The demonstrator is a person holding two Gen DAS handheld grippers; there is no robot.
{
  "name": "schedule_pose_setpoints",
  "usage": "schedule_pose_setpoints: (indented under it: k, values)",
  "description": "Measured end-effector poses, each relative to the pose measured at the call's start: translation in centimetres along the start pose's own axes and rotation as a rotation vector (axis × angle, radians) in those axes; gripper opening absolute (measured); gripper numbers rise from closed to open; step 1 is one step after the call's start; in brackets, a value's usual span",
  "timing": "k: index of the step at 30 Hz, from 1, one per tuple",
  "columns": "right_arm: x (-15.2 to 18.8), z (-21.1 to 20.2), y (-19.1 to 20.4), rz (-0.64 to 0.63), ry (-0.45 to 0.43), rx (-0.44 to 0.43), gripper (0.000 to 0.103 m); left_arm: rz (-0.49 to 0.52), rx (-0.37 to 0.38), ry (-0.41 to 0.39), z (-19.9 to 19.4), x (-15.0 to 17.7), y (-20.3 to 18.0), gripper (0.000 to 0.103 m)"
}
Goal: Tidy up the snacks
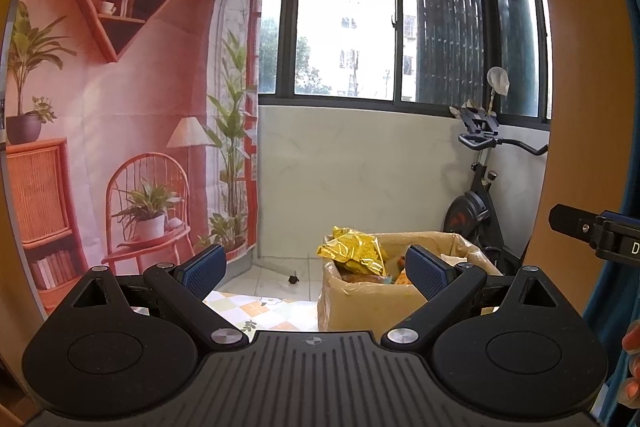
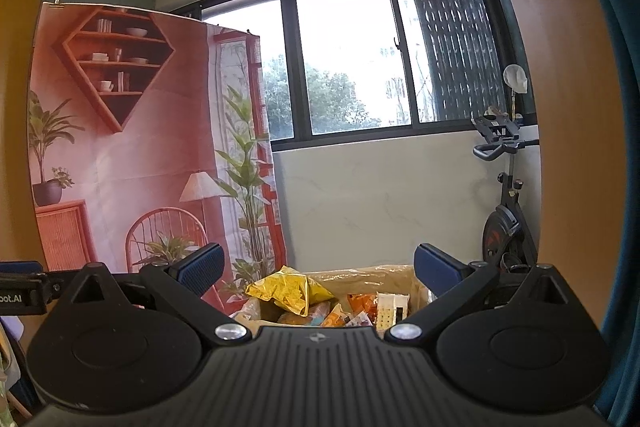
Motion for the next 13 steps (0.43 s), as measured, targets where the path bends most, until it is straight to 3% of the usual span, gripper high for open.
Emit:
schedule_pose_setpoints:
  k: [13]
  values:
    - [-0.03,-0.22,-0.33,0.009,-0.006,0.010,0.103,0.019,0.010,-0.002,0.22,0.09,0.20,0.097]
Point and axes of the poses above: each gripper's, at about its wrist camera, not at the fingertips, and z roughly the way its jaws point, y to its left, x to its underside, the point moved 2 cm from there along z, roughly the way its jaws point, and after that the axes turned 10 degrees about -x, right-handed, at the moved point
